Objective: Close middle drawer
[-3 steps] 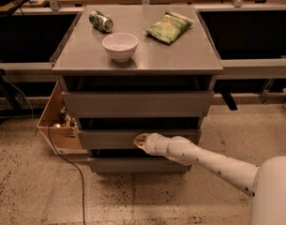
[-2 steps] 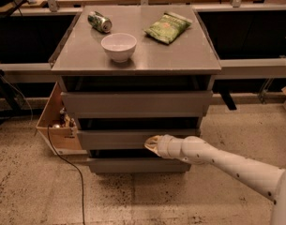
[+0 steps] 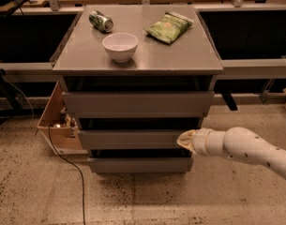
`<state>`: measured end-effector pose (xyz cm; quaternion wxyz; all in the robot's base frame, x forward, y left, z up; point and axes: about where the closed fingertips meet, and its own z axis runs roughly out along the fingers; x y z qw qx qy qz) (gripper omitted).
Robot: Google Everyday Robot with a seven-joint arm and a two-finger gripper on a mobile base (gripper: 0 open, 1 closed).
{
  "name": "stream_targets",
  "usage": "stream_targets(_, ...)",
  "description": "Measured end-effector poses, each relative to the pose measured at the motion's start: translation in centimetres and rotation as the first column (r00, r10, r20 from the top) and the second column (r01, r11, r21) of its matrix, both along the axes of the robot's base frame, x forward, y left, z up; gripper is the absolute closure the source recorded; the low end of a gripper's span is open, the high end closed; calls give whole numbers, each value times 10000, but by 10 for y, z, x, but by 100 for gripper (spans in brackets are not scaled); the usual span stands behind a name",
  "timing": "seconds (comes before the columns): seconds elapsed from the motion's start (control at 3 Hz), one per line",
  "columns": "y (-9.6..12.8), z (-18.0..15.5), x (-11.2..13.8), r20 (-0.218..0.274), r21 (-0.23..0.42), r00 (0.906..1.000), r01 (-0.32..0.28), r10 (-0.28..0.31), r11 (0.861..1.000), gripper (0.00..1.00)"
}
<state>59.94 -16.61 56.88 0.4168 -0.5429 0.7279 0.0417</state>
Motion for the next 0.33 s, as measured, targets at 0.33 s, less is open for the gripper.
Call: stream_targets(0.33, -34, 71, -14, 569, -716, 9978, 370, -329, 9967, 100)
